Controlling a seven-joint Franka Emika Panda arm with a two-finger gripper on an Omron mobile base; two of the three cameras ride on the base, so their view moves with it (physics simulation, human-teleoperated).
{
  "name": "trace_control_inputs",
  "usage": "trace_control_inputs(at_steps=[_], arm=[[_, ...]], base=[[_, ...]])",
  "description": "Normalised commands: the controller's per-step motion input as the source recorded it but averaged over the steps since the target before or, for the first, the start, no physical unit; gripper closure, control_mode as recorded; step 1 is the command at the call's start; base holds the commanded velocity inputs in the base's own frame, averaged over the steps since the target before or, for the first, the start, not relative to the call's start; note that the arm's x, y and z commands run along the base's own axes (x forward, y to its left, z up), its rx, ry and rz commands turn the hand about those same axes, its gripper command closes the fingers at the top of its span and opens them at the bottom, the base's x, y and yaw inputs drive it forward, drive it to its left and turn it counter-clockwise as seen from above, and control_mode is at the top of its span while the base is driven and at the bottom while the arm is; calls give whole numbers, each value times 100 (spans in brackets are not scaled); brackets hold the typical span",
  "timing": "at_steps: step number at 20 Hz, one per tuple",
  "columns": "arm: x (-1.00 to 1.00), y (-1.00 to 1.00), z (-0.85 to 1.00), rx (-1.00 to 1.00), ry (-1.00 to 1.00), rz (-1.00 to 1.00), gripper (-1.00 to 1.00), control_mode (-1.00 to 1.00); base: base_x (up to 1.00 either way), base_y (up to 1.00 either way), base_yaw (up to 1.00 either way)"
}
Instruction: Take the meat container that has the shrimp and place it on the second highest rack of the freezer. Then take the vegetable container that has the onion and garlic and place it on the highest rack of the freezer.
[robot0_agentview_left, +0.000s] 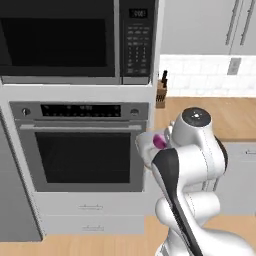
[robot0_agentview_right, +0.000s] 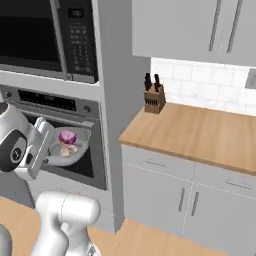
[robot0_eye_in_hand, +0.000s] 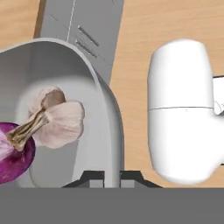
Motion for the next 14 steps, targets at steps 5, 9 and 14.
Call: trace_control_inputs(at_steps=[5, 9, 14], arm=[[0, 0, 0, 0, 0, 0, 100, 100], [0, 0, 0, 0, 0, 0, 100, 100], [0, 0, 0, 0, 0, 0, 100, 100]], base=[[-6, 100, 55], [-3, 100, 51], [39, 100, 34]])
